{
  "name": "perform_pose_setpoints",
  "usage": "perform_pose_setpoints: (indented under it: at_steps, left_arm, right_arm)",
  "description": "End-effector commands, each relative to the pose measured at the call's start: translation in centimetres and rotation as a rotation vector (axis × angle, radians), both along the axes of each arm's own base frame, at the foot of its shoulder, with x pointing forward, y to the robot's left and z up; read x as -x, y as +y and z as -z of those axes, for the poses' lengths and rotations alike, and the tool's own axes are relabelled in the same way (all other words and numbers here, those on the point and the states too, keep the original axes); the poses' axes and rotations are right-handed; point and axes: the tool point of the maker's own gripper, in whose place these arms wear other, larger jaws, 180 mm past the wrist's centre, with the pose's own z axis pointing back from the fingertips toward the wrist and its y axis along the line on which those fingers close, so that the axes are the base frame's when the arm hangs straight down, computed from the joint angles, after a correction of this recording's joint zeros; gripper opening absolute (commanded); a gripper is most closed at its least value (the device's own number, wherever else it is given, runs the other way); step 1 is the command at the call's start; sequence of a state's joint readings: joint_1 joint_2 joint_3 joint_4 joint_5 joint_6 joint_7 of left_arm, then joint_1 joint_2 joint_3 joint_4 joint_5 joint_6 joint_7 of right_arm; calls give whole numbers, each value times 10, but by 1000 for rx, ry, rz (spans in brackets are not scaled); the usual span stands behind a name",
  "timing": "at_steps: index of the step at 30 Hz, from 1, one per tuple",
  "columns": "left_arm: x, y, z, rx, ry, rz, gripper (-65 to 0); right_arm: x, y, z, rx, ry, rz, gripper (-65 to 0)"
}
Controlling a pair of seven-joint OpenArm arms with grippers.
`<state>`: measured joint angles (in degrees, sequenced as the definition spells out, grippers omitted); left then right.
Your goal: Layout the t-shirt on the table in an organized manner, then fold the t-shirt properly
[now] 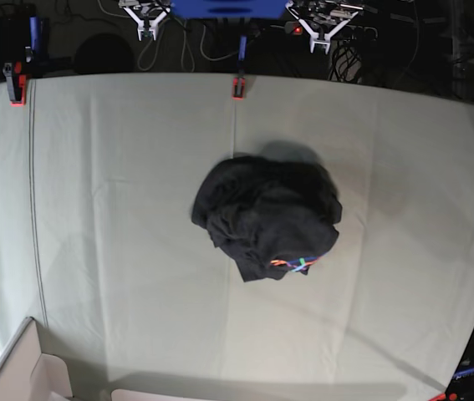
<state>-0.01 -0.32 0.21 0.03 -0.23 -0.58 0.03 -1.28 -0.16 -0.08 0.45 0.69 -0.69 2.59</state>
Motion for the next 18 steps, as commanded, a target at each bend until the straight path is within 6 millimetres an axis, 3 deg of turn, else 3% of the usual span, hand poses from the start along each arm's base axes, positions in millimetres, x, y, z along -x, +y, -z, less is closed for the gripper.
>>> perform_pose_setpoints:
  at_steps: [1, 18]
  left_arm:
    - [2, 5, 0, -17, 2, 0, -646]
    - [-5, -3, 0, -1, -10, -9, -648]
  right_arm:
    - [-3, 5, 0, -18, -9, 2, -650]
    - [-6, 4, 0, -16, -18, 2, -650]
